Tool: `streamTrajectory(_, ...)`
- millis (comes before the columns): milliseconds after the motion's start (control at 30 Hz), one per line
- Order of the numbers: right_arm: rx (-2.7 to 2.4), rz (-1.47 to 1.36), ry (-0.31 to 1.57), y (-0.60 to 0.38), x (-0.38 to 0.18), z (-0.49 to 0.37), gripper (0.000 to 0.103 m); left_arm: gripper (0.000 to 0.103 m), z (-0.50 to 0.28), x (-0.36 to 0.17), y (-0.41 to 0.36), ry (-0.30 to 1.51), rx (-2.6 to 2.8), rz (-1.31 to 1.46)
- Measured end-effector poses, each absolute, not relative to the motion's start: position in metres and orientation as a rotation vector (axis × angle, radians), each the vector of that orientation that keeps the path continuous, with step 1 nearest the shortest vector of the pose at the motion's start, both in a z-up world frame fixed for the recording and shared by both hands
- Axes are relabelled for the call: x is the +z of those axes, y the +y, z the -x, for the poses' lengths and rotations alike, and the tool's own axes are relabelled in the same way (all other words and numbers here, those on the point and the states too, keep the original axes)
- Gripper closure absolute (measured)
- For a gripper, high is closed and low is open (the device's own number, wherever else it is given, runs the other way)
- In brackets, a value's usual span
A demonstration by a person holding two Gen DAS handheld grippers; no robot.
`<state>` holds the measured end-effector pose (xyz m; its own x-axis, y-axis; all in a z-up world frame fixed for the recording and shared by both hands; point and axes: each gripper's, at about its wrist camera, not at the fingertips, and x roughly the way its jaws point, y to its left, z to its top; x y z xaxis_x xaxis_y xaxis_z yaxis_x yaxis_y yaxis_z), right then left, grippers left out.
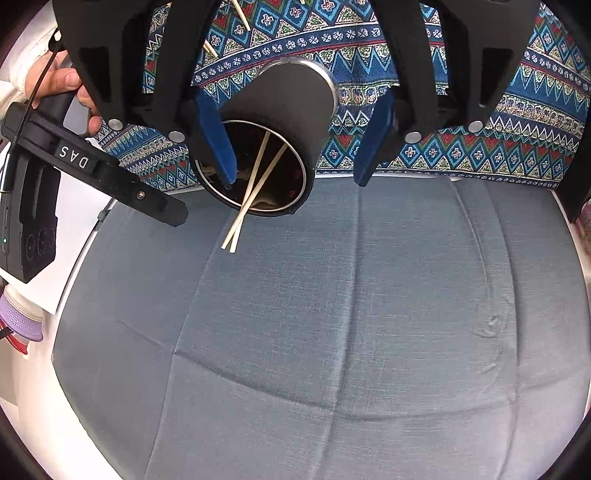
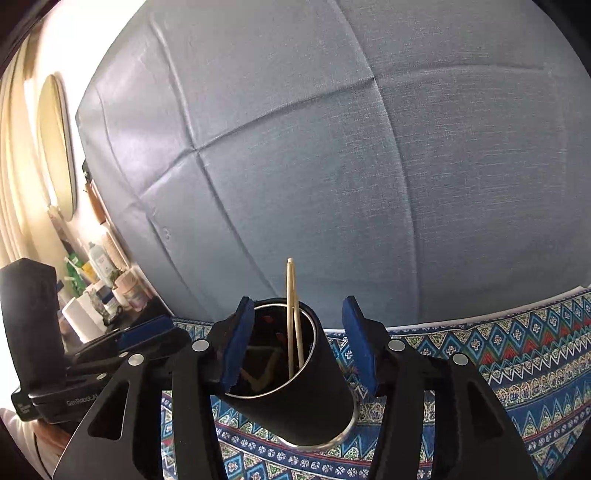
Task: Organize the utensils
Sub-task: 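Lower the sticks into the black holder and open both tools, then move both open tools back down toward the remaining sticks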
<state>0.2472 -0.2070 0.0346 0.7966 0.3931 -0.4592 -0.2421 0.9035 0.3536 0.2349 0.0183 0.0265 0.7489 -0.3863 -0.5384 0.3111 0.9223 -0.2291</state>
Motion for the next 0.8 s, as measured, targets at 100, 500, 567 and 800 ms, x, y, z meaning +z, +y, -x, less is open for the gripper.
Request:
streamTrajectory(100,0.332,-0.272,0.555,-0.208,0.04,-0.239,0.036,0.022,-0.227,0.027,0.03,0.628,-0.376,0.13)
streamTrajectory(500,0.285,-0.221,0.595,-0.204,0.057,-0.206,0.016,0.006,-0.21,0.022,0.073,0.765,-0.316,0.212)
streamTrajectory(567,0.275,-0.214,0.603,-0.203,0.057,-0.201,0.016,0.006,-0.203,0.021,0.076,0.783,-0.305,0.211)
streamTrajectory(800,0.26,-0.21,0.639,-0.203,0.052,-0.183,0.016,0.006,-0.191,0.011,0.086,0.842,-0.271,0.183)
